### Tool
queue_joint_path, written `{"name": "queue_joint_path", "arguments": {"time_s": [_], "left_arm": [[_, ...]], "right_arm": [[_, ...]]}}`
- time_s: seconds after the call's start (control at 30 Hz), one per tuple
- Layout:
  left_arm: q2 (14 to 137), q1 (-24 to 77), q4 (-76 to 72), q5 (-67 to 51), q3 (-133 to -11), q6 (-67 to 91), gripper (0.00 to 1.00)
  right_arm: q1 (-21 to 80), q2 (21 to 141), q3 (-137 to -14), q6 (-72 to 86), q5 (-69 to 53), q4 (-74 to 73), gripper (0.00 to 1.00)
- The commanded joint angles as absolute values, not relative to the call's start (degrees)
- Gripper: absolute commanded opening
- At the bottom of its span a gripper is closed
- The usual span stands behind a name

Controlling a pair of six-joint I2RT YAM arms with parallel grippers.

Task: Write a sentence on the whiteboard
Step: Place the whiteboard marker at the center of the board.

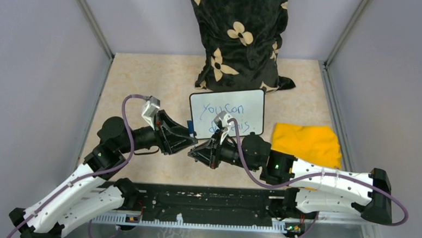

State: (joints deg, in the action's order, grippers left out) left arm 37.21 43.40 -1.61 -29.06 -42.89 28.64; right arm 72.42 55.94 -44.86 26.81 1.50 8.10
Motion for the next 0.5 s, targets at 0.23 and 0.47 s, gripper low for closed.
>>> {"name": "queue_joint_path", "arguments": {"time_s": [0.23, 0.47], "left_arm": [[37.3, 43.5, -3.3, -30.9, -39.1, 32.4, 0.26], [36.8, 43.5, -2.1, -26.3, -39.3, 32.4, 0.00]], "right_arm": [[71.7, 56.3, -44.4, 26.2, 3.7, 12.2, 0.00], [71.7, 56.3, -43.9, 26.1, 3.8, 11.3, 0.00]]}}
